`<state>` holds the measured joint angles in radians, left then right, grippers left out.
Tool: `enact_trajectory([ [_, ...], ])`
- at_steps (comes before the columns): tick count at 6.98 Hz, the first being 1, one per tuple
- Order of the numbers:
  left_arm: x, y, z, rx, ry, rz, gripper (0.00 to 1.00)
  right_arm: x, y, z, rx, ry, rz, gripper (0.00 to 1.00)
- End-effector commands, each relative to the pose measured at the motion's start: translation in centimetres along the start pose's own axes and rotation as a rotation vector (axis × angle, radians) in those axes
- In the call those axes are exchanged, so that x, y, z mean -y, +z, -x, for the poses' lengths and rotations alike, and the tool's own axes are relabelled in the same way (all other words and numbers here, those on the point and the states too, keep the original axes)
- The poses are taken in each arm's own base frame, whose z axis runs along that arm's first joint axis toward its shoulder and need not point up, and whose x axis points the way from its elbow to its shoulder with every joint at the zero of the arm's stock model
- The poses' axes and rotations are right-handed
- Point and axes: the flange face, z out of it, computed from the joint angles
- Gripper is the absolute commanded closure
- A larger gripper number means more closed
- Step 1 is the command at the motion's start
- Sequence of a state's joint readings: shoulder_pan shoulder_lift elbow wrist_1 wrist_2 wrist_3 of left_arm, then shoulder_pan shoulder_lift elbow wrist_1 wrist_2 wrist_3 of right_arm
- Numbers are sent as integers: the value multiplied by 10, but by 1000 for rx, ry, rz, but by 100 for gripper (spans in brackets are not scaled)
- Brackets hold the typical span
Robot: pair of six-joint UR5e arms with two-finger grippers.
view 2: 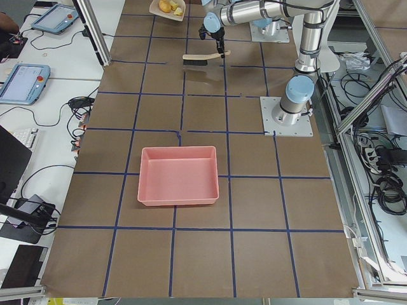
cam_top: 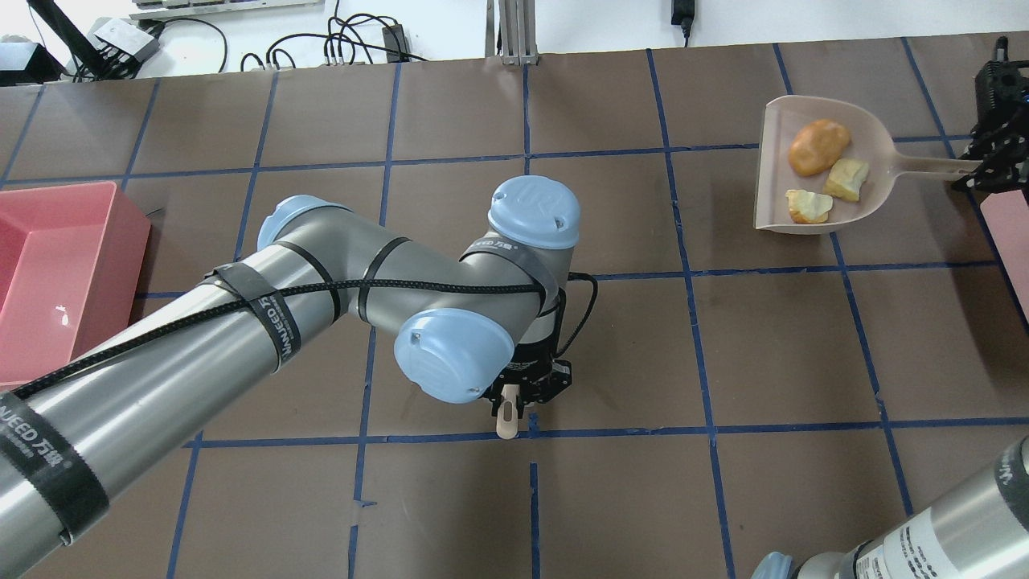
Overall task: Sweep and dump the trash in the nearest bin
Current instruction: 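Withdraw the brush with the left gripper toward the table center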
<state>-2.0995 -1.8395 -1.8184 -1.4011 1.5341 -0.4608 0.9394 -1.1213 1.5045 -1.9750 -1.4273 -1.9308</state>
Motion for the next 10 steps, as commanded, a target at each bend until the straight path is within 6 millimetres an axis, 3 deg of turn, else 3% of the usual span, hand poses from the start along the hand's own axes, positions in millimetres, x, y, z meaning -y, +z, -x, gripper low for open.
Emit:
enact_trajectory([
  [1,-10,6,-15,-96,-13,22,100,-8,-49,12,-9,44,-5,98],
  [2,-9,9,-14,-100,-12,18,100,-23,-81,22,-1,77,1,98],
  [3,-8,13,-15,-95,-16,16,100,-56,-109,33,-8,130,8,98],
  [6,-13,3,-11,-99,-41,-6,100,-163,-156,68,-19,274,17,98],
  [7,-11,7,-12,-94,-57,4,100,-201,-174,84,-34,312,30,98],
  [8,-10,10,-12,-91,-59,7,100,-236,-184,103,-44,359,44,98],
  [10,-9,13,-13,-87,-60,14,100,-321,-191,164,-53,447,46,98],
])
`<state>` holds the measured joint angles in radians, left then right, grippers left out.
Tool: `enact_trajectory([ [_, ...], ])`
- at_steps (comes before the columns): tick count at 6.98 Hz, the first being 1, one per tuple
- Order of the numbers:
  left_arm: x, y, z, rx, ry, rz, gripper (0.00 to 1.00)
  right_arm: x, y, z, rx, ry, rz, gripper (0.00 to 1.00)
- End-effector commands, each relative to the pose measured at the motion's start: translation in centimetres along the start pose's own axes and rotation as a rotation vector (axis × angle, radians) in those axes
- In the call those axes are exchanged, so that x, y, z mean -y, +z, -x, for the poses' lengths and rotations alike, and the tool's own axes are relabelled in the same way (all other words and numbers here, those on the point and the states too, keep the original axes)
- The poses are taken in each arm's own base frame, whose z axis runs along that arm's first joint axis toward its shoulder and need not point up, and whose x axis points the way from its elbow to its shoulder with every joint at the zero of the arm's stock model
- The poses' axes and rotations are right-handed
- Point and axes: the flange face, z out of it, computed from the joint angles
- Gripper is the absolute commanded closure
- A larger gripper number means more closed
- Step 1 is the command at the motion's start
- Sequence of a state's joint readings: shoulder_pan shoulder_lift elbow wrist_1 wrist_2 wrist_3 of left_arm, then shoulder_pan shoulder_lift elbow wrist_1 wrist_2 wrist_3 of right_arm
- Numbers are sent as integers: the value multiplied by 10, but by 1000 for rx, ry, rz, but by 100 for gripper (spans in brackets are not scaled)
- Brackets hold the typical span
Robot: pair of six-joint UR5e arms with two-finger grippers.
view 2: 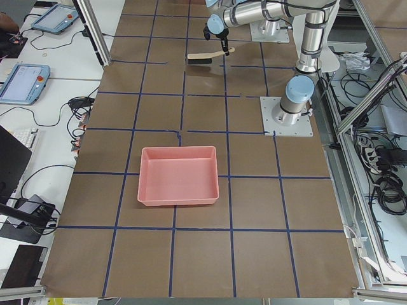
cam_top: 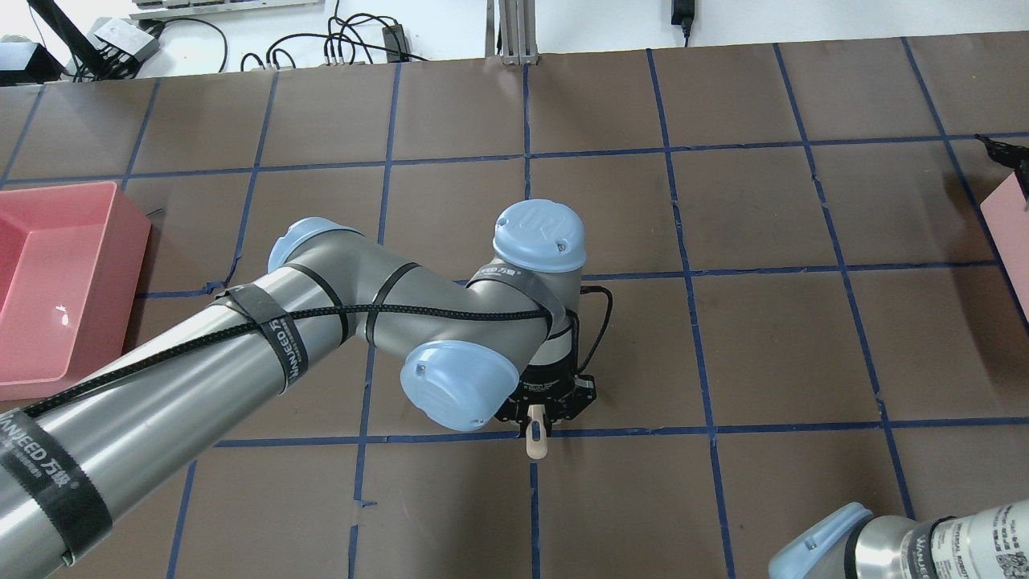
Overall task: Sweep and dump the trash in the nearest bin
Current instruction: 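Hold the brush still with the left gripper while the right gripper carries the dustpan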
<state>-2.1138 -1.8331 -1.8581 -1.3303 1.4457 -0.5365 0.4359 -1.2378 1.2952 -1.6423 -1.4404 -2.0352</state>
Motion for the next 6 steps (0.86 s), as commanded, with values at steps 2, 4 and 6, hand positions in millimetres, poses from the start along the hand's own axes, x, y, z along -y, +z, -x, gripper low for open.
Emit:
enact_trajectory([
  [2,2,4,0,13,-1,2,100,-114,-7,29,-15,112,10,98],
  [4,2,8,1,17,1,9,100,-132,13,22,-12,118,62,98],
  [6,1,19,3,2,1,-13,98,-145,25,17,-9,110,164,98],
])
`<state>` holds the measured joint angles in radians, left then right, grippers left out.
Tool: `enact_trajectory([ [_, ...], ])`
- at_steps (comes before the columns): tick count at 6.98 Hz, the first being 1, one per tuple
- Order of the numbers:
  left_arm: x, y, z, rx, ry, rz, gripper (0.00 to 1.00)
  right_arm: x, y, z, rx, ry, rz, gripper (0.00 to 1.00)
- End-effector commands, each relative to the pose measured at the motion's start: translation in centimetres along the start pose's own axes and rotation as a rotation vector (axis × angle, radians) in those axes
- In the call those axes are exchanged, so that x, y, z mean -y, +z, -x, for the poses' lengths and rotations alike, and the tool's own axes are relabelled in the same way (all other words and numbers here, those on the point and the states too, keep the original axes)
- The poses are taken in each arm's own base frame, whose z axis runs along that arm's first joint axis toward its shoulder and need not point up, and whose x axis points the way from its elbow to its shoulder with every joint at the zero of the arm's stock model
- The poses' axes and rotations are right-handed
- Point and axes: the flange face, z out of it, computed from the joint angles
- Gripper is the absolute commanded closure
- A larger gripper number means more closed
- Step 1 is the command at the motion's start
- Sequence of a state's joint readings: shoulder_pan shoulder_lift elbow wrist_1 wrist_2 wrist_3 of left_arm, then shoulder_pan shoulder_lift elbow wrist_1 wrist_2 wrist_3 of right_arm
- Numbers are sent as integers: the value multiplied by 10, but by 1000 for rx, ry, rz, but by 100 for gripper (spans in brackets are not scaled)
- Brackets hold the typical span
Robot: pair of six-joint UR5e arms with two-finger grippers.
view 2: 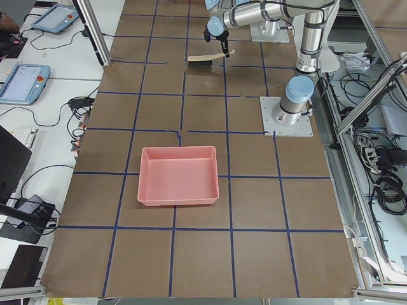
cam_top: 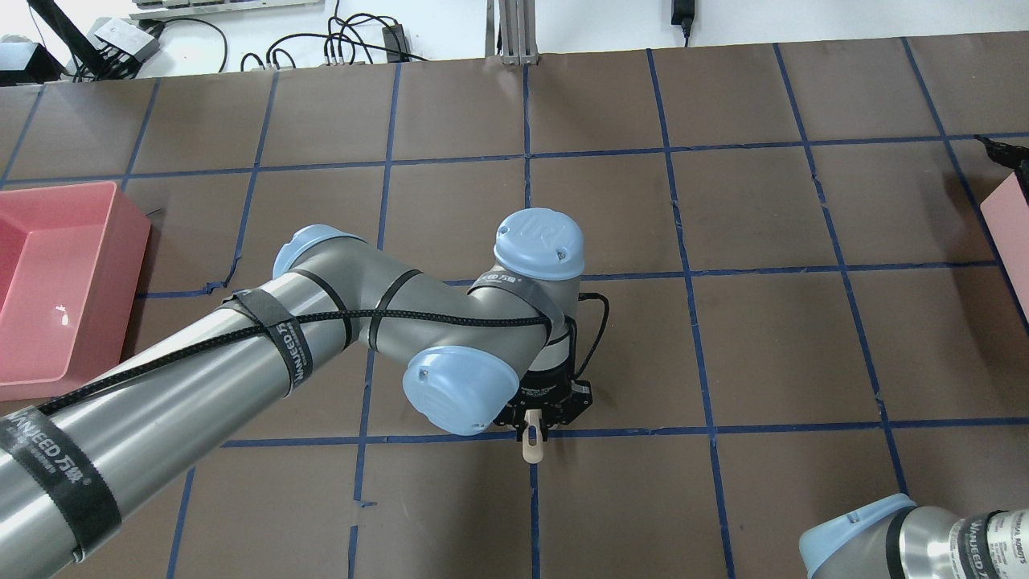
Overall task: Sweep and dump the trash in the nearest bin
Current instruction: 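Hold the brush still with the left gripper while the right gripper carries the dustpan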
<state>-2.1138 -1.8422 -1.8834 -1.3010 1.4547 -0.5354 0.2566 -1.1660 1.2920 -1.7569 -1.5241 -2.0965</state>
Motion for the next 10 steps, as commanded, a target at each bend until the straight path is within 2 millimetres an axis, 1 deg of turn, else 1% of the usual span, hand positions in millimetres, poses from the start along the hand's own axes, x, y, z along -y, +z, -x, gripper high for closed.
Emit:
enact_trajectory([
  [1,0,7,1,-7,0,-11,92,-6,10,-5,1,-10,83,98],
  [2,-1,8,2,-4,4,-8,91,-7,7,-6,-8,-27,130,98],
  [3,-1,9,2,-3,5,-7,87,-2,6,-7,2,-38,152,98],
  [4,-1,7,1,-5,-2,-11,81,0,6,-6,36,-63,203,98],
  [5,-1,7,1,-4,-2,-10,65,6,5,-8,34,-101,228,98],
  [6,-1,4,0,-9,-17,-19,43,11,2,-9,46,-118,247,97],
  [7,-3,4,1,-10,-15,-17,34,21,-3,-13,43,-142,274,97],
  [8,0,8,0,-6,-13,-10,34,32,-13,-15,27,-156,296,97],
  [9,1,1,-1,-14,-6,-23,33,46,-20,-17,11,-174,312,97],
  [10,1,1,-1,-15,-6,-24,32,51,-26,-20,-10,-179,345,97],
])
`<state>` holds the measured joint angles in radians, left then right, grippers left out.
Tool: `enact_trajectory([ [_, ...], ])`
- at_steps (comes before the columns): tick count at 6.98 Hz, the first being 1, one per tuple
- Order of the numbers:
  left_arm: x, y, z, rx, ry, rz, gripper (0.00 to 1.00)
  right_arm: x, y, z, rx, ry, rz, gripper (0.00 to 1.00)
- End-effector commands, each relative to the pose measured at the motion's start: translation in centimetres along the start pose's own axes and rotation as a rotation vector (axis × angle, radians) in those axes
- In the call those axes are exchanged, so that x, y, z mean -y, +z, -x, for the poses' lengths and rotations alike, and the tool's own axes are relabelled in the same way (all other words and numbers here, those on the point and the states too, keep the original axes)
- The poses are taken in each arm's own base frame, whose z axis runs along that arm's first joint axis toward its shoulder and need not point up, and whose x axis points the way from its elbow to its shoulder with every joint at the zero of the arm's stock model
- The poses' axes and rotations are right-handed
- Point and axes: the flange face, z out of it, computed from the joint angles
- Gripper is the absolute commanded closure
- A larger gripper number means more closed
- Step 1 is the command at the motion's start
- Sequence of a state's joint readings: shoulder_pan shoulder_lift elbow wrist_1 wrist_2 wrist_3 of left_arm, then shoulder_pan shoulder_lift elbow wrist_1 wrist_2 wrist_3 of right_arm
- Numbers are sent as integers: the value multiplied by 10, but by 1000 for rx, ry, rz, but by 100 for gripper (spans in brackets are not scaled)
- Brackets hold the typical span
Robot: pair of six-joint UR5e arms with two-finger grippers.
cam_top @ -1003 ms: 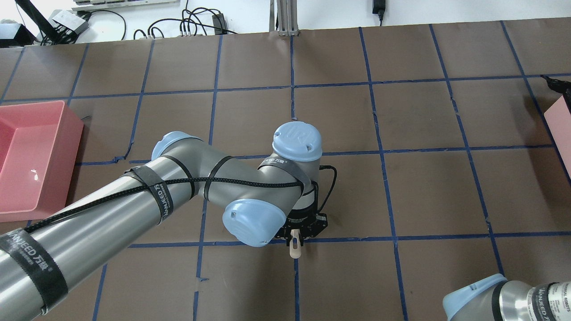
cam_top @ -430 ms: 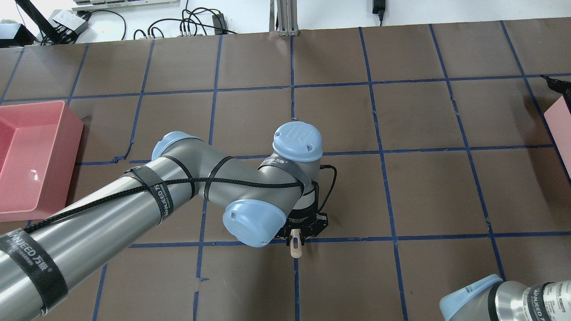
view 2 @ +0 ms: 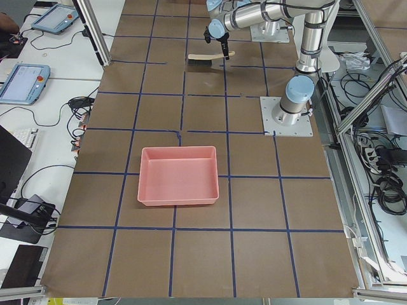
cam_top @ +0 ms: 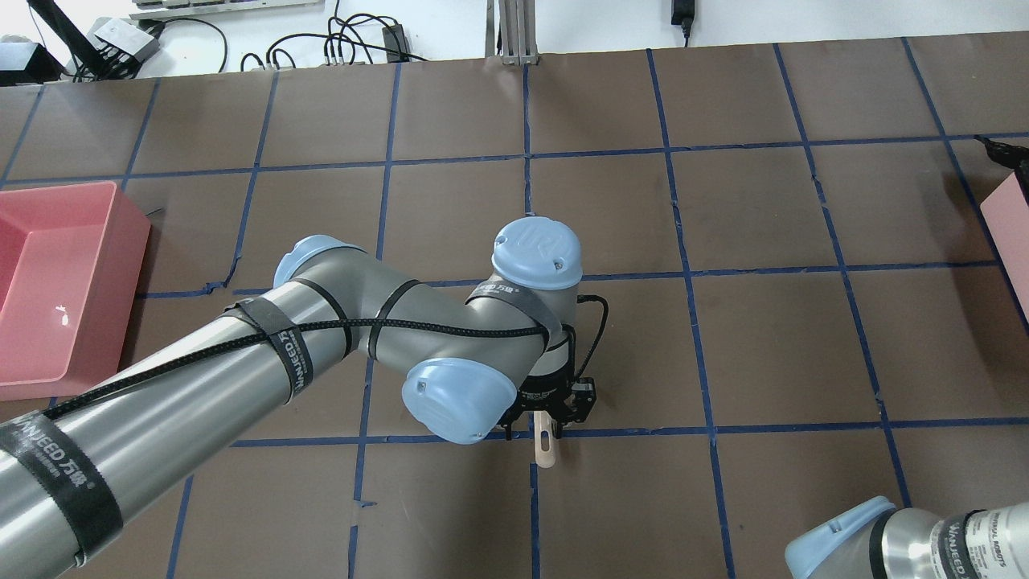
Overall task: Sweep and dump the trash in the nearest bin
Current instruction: 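Hold the brush still with the left gripper while the right gripper carries the dustpan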
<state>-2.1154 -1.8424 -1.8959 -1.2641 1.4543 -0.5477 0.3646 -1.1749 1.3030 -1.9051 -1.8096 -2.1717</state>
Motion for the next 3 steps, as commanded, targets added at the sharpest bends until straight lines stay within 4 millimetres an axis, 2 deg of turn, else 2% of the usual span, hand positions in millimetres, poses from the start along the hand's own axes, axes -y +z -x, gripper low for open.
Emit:
enact_trajectory([
  [1,1,-3,-1,-6,1,-7,15,14,-20,-8,-36,-21,45,97],
  [3,7,-13,-2,-33,19,-49,0,30,-37,-19,-63,-52,86,97],
])
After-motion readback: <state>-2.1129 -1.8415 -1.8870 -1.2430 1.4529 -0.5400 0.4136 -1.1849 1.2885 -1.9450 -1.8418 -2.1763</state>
